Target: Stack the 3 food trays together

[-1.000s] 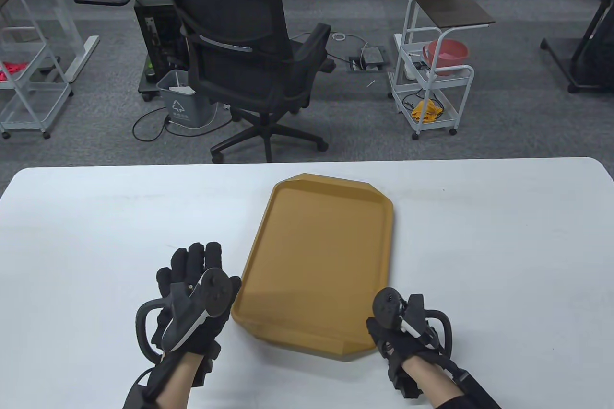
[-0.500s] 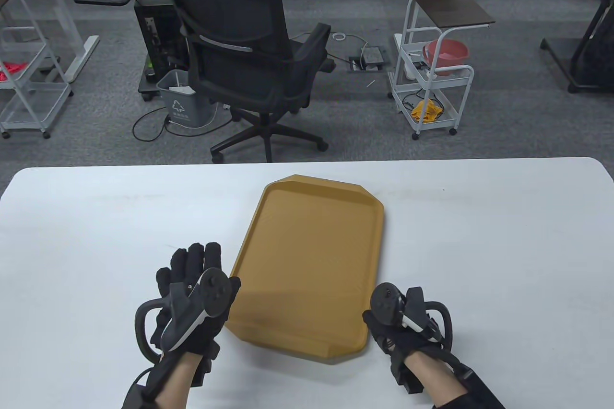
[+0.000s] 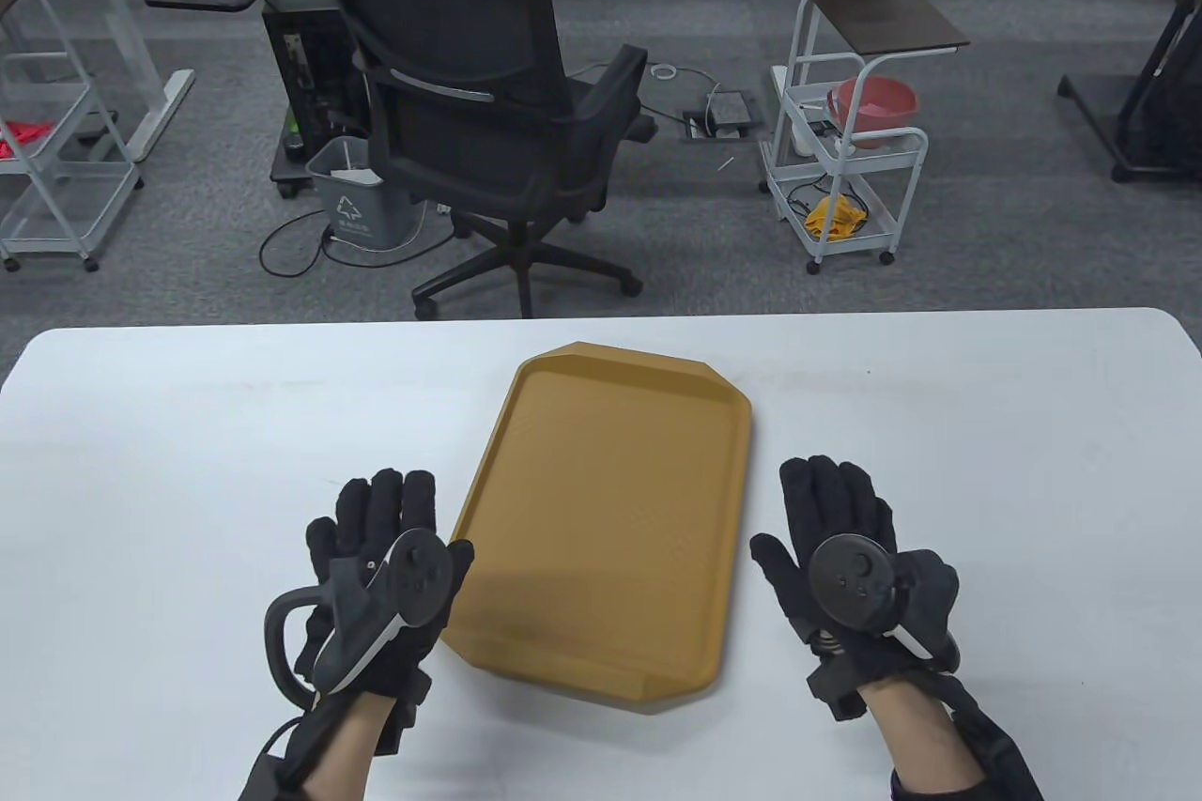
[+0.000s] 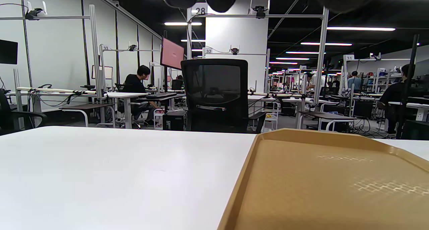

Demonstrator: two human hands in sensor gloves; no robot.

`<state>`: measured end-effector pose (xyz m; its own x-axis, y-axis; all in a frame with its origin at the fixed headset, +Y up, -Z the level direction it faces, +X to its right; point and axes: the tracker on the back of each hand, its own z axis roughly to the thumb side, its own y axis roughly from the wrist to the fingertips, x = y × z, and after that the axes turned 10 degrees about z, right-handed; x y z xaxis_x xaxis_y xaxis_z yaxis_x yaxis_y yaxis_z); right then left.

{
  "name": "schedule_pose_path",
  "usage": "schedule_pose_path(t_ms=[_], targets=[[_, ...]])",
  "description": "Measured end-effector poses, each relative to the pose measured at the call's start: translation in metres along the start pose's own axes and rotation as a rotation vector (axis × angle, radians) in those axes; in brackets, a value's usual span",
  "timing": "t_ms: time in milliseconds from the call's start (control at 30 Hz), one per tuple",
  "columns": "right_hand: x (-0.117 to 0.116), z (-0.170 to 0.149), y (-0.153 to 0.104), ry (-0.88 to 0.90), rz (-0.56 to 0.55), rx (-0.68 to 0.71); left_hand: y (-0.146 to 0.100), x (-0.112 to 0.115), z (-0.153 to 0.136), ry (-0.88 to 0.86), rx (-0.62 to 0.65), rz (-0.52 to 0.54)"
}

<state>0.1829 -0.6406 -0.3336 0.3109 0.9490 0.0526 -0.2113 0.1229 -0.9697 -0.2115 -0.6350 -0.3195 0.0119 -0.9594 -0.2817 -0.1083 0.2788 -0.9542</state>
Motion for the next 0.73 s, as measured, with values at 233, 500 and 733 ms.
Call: schedule_pose_path(t_ms=[233,500,733], targets=[[0.0032,0.0055,-0.0020,-0.008,-0.001,0.021,-0.0001,0.0008,-0.0001,-0.006,0.006,0.016],[0.0027,0.0074,-0.0020,-0.008,0.018,0.022,0.0005,0.0008,-0.0011,-0.009,0.002,0.006],[0.0023,0.0081,-0.0024,-0.005,0.024,0.018,0.0005,0.0005,-0.0018,-0.011,0.003,0.007]])
